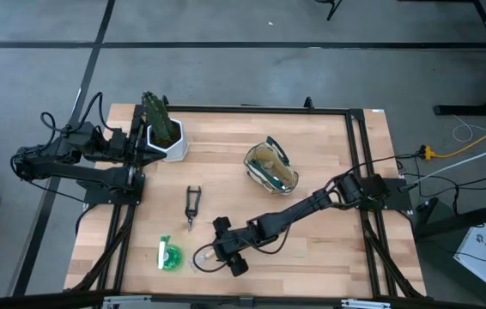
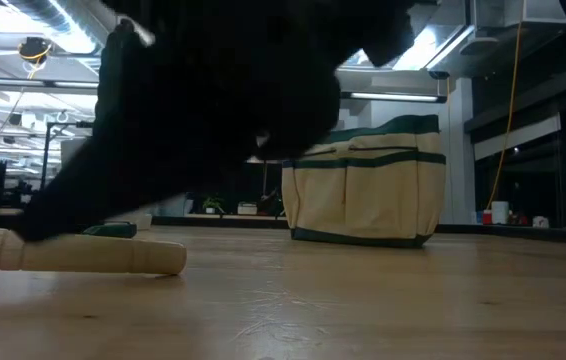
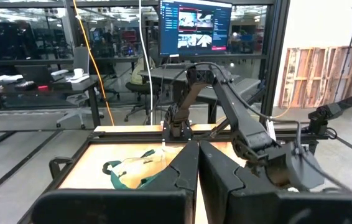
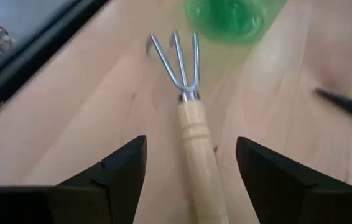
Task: Pick & Place Garden tools in Gardening bag
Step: Put the brown hand rake into the gardening bag
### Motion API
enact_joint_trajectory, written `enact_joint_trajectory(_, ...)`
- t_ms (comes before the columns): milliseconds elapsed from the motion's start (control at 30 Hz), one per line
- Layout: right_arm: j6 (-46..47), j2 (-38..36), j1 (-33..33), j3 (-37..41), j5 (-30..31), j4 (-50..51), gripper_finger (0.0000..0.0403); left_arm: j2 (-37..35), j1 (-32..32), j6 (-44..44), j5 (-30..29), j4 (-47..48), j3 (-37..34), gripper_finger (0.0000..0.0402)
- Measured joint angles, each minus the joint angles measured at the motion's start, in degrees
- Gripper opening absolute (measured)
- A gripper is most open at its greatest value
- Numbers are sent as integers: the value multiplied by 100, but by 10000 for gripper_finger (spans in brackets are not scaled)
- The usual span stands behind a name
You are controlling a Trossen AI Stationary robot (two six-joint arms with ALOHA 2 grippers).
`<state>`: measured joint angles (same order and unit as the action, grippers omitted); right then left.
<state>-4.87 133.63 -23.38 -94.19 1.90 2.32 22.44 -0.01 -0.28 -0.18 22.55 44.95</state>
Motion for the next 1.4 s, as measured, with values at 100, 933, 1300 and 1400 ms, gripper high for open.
enact_joint_trajectory(100, 94, 92, 39, 0, 3, 20, 248, 2, -2, -1, 0, 0, 0, 6)
enact_joint_trajectory(933, 744, 179, 19, 0, -14, 171, 115, 2, -2, 0, 0, -2, 0, 6)
enact_joint_trajectory(1300, 1693, 170, -118, 0, 19, 176, 71, 0, -2, -1, 2, -2, 0, 6)
enact_joint_trajectory(1400, 1900, 170, -151, 0, 21, 186, 71, 2, -2, -2, 0, -2, 0, 6)
